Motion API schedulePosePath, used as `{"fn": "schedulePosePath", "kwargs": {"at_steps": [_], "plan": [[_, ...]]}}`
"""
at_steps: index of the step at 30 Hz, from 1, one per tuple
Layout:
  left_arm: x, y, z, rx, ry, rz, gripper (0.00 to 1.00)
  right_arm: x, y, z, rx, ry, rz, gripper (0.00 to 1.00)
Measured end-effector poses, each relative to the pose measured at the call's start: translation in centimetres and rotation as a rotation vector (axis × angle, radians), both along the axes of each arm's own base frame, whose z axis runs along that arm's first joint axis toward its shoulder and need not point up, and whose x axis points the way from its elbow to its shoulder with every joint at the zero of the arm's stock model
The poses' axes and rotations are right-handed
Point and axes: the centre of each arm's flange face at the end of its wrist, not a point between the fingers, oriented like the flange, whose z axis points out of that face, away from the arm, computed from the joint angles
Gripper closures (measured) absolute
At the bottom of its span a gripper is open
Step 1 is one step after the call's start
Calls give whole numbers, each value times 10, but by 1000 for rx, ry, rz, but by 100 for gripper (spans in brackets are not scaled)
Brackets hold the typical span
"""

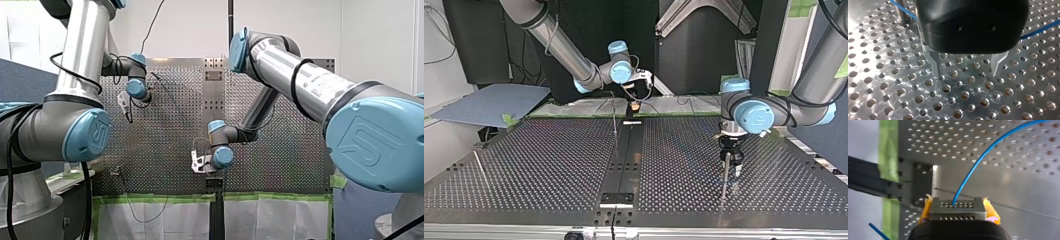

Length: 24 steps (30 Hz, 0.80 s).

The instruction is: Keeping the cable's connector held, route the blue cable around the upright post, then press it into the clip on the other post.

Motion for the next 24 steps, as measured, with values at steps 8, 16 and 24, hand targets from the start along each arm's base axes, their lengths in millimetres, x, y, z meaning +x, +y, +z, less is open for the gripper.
{"fn": "schedulePosePath", "kwargs": {"at_steps": [8,16,24], "plan": [[0,1,0,-1,1,3,2,-18,11,-54,41,20,-28,100],[0,2,-1,-1,4,4,2,-51,19,-100,79,36,-66,100],[0,2,-1,-2,5,4,2,-77,28,-129,98,46,-93,100]]}}
